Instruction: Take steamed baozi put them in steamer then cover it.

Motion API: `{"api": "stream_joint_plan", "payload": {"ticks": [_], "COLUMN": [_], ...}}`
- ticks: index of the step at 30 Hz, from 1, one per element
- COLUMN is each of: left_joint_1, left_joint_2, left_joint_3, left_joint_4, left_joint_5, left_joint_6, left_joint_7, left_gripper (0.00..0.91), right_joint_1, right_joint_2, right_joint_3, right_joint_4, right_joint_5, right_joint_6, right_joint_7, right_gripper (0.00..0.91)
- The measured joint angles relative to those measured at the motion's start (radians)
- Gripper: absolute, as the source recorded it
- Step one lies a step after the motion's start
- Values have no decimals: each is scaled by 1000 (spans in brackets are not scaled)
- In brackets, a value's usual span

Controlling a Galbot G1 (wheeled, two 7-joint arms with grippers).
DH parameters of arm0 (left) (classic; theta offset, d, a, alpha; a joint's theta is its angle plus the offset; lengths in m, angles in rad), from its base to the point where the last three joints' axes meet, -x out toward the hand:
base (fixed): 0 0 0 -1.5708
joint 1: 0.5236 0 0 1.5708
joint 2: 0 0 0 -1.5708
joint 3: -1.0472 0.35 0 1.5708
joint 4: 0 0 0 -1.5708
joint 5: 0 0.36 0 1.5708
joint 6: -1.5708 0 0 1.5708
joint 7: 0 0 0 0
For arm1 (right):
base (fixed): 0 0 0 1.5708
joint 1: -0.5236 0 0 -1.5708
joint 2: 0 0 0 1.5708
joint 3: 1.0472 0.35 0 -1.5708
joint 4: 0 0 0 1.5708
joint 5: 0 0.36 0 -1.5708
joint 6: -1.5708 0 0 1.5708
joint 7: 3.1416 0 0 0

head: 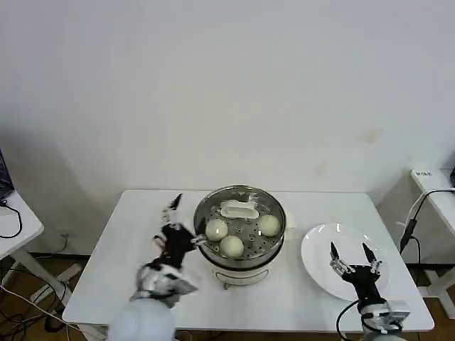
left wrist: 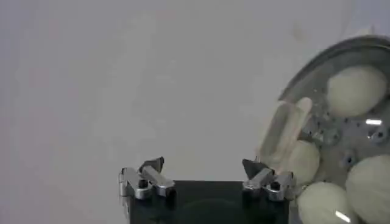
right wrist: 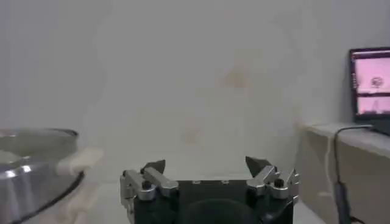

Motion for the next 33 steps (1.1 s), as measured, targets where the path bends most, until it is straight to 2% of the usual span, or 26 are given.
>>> {"api": "stream_joint_plan", "payload": {"ticks": [6, 12, 23, 33], "left_joint_1": [137, 254, 373, 401], "left_joint_2": [-4, -30, -58, -76], "left_joint_3": [-172, -248, -303, -330], "left_joint_4": [-4, 31, 80, 106], "left_joint_5": [-262, -412, -538, -578], "left_joint_6": [-80, -173, -262, -284], "left_joint_7": [-50, -116, -186, -205], "left_gripper": [907, 907, 907, 907], "right_joint_1": [-17, -58, -106, -121], "right_joint_2": [-50, -86, -107, -126], "right_joint_3": [-12, -14, -42, -42], "right_joint_4": [-1, 2, 9, 18], "right_joint_5": [13, 25, 39, 58], "right_joint_6": [-14, -9, -51, -83], "right_joint_7": [-2, -9, -8, -6], "right_gripper": [907, 907, 907, 907]}}
